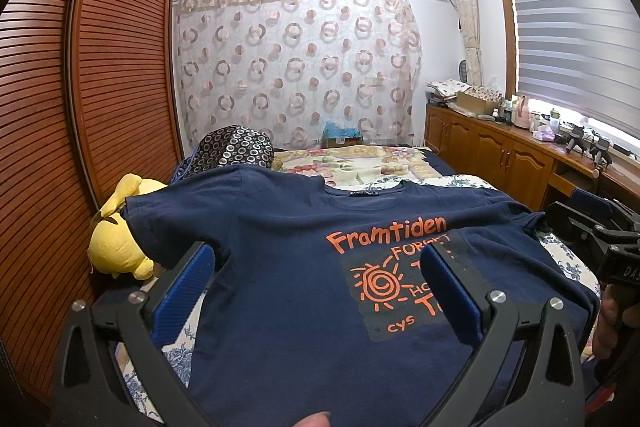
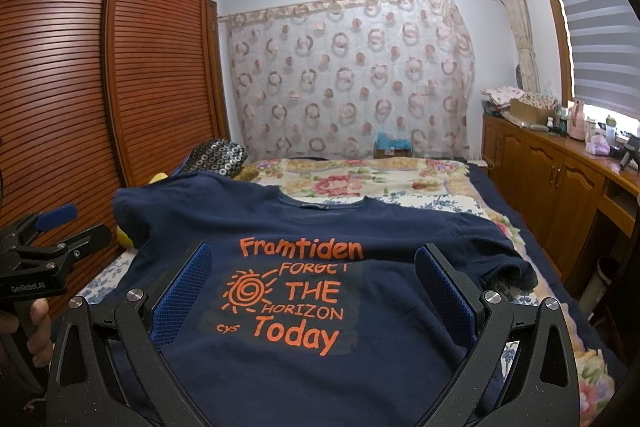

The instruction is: Fold small clothes

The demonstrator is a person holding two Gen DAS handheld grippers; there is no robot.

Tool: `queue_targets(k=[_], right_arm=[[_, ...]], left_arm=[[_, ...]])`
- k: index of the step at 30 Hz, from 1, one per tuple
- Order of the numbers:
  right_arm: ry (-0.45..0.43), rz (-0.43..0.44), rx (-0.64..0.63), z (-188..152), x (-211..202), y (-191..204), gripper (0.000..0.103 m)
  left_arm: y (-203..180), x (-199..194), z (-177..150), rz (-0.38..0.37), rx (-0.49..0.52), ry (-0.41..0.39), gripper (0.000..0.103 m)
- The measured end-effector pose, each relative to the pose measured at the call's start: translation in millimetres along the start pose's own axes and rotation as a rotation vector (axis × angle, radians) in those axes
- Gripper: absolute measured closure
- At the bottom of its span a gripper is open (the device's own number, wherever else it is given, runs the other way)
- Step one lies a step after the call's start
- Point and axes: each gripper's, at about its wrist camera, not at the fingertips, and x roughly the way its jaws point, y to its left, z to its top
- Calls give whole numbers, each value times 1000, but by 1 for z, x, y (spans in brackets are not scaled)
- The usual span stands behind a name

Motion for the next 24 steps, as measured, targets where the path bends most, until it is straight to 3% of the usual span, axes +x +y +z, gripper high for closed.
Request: queue_targets(k=[24], right_arm=[[-2,1,-1,0,0,1,0]], left_arm=[[-4,-2,1,2,4,-3,0]])
